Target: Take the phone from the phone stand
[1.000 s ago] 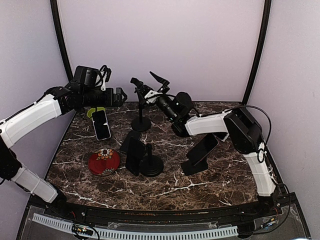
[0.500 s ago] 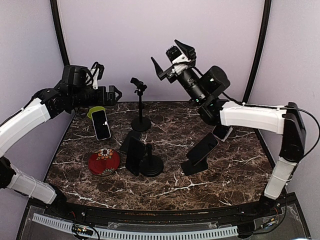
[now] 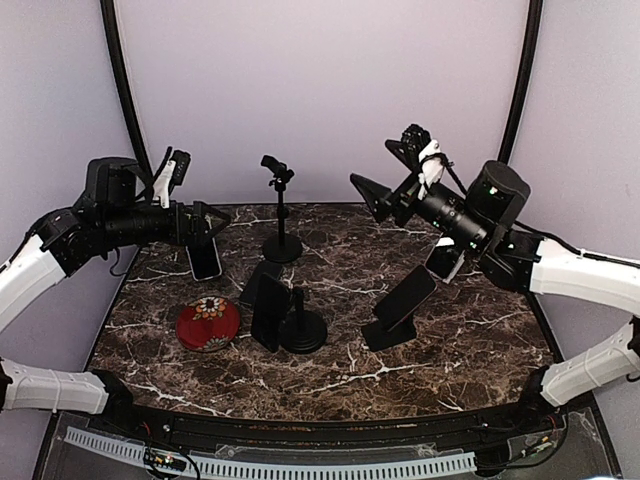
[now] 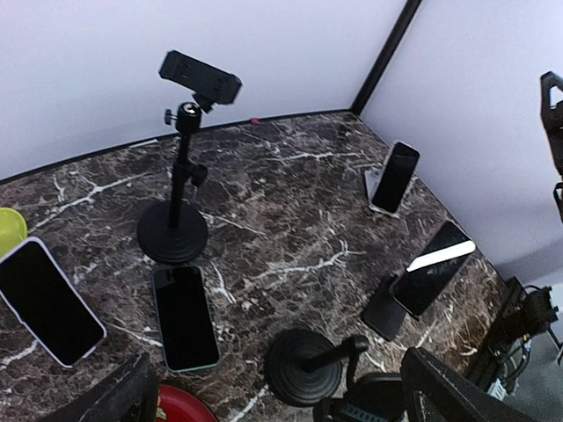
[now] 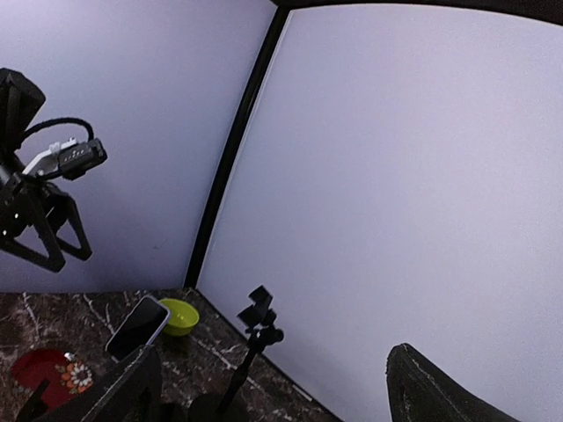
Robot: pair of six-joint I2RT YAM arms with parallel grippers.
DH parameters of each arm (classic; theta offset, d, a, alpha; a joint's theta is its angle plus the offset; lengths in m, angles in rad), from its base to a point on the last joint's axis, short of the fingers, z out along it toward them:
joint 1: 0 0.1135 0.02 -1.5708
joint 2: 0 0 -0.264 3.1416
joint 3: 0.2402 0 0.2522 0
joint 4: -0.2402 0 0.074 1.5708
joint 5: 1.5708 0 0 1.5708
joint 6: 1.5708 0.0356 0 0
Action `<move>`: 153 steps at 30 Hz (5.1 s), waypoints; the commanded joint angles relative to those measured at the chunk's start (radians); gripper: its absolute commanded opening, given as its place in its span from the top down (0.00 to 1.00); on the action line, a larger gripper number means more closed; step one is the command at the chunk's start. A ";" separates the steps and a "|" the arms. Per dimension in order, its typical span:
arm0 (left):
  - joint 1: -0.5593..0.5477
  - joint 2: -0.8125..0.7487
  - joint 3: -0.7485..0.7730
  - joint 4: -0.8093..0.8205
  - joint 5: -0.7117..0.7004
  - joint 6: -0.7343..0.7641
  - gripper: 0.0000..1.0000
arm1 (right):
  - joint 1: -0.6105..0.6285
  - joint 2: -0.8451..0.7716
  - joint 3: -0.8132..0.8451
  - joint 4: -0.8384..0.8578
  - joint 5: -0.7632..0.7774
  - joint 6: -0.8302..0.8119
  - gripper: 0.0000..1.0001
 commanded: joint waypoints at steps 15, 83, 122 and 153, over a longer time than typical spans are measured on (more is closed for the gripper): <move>-0.195 -0.072 -0.201 0.154 0.080 -0.199 0.01 | 0.477 0.064 -0.494 0.318 0.364 -0.322 0.39; -0.198 0.005 -0.192 0.250 -0.068 -0.253 0.01 | 0.448 0.649 -0.229 0.645 0.359 -0.536 0.57; -0.197 0.022 -0.194 0.265 -0.087 -0.254 0.01 | 0.501 0.702 -0.222 0.723 0.410 -0.528 0.54; -0.494 0.085 -0.118 0.021 -0.337 -0.215 0.01 | 0.505 0.710 -0.249 0.819 0.423 -0.568 0.89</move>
